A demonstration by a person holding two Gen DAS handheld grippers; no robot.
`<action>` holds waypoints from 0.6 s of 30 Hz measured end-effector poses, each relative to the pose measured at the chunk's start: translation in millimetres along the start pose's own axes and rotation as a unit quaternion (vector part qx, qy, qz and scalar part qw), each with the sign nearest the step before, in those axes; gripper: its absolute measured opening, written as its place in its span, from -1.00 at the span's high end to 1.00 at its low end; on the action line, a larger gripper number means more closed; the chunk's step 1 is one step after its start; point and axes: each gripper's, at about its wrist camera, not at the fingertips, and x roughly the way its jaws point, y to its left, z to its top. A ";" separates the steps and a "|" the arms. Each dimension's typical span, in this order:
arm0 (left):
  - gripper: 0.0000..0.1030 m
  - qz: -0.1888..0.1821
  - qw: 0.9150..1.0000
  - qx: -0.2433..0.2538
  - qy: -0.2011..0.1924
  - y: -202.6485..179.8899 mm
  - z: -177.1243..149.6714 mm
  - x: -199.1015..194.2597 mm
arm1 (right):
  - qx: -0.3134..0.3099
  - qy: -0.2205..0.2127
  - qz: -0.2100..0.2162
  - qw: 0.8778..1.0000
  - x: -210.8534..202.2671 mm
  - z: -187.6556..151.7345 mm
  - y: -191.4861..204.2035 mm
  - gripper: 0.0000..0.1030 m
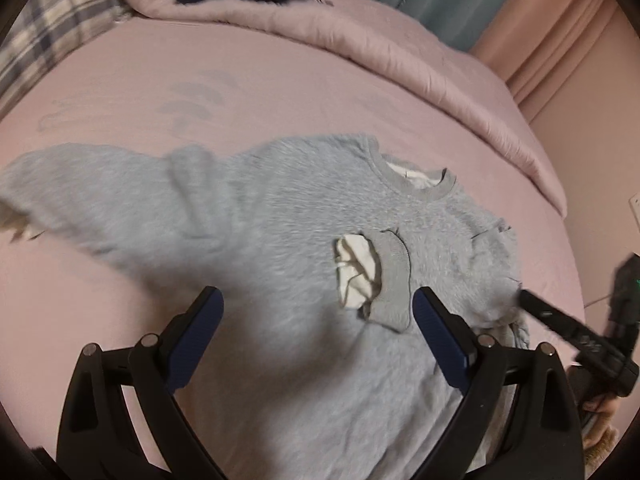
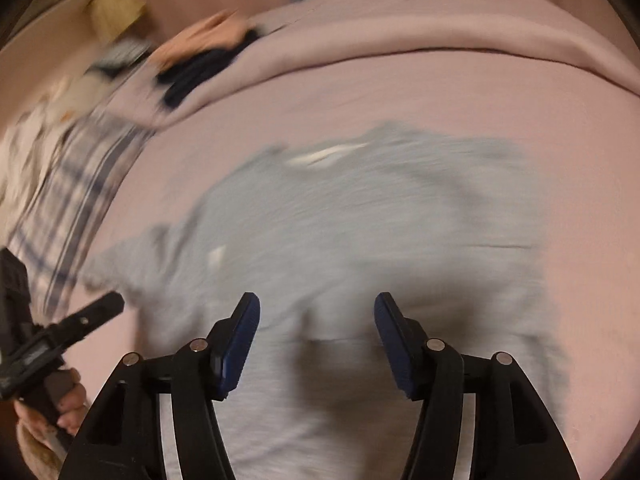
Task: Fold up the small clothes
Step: 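Fold the held sleeve across the sweatshirt body with the right gripper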
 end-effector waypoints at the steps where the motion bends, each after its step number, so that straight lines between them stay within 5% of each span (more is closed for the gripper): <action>1: -0.85 -0.004 1.000 0.001 0.014 -4.9 3.8 14.2 | 0.019 -0.010 -0.020 1.000 -6.6 0.3 -17.5 -0.16; 5: -0.81 -0.023 0.998 -0.007 0.060 -20.4 11.8 60.9 | 0.082 -0.014 -0.072 0.994 -7.2 -5.3 -71.0 -0.16; 7: -0.61 -0.022 0.996 -0.013 0.082 -25.1 11.5 80.8 | 0.101 -0.014 -0.086 0.991 -6.6 -8.0 -87.9 -0.16; 9: -0.57 -0.010 0.998 -0.010 0.067 -31.2 9.4 86.2 | 0.121 -0.009 -0.089 0.989 -1.7 -12.7 -101.8 -0.16; 10: -0.26 -0.012 0.998 -0.005 0.059 -34.6 9.1 85.1 | 0.127 -0.007 -0.085 0.988 -2.0 -11.5 -107.9 -0.16; 11: 0.24 -0.022 0.998 -0.003 0.058 -36.3 8.1 84.9 | 0.131 -0.003 -0.078 0.988 2.2 -12.8 -111.0 -0.16; 14: 0.58 -0.043 0.997 -0.014 0.061 -36.8 9.1 84.8 | 0.133 0.003 -0.060 0.989 11.7 -14.2 -114.2 -0.16; 18: 0.64 -0.047 0.999 -0.007 0.022 -39.9 16.6 61.7 | 0.113 0.012 -0.070 0.991 17.7 -12.8 -105.7 0.74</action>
